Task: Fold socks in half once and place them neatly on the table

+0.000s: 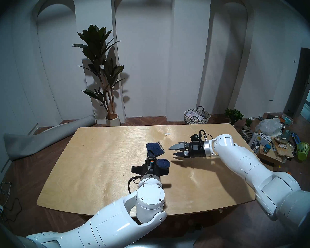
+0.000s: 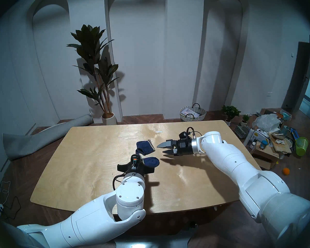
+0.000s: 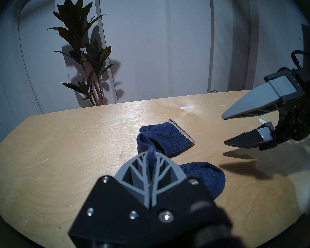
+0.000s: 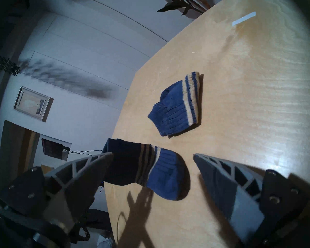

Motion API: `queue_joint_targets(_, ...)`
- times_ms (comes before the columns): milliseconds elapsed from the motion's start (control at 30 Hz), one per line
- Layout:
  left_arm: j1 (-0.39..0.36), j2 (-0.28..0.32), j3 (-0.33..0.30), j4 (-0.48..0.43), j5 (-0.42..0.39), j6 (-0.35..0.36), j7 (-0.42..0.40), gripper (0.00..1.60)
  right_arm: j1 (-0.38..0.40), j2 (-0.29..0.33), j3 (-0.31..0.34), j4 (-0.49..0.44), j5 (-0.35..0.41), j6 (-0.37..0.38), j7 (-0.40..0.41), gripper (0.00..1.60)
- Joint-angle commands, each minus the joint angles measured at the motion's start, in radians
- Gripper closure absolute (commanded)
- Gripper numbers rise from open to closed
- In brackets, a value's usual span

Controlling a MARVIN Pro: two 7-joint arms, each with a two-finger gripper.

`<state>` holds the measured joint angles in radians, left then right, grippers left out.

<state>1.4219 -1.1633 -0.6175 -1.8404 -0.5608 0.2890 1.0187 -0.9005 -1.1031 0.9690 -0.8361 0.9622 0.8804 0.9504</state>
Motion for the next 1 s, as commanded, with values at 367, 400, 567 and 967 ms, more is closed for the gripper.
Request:
queue_joint_targets(367, -0.078, 0.006, 0.094, 0.012, 0.142, 0.031, 0.017, 1.6, -0.087, 0.166, 0.138, -0.275, 0.141, 0.041, 0.055, 0.0)
queue_joint_targets(400, -0.086, 0.001, 0.102, 0.018, 0.152, 0.034, 0.017, 1.6, -0.1, 0.177, 0.149, -0.293, 0.152, 0.045, 0.05, 0.0)
queue_joint_targets(567, -0.106, -0.018, 0.12, 0.036, 0.178, 0.03, 0.018, 1.54, -0.151, 0.215, 0.229, -0.352, 0.223, 0.069, -0.003, 0.0)
queue_joint_targets(967, -0.2, -0.108, 0.186, 0.212, 0.22, 0.082, -0.026, 1.6, -0.101, 0.21, 0.408, -0.246, 0.321, 0.037, -0.125, 0.0)
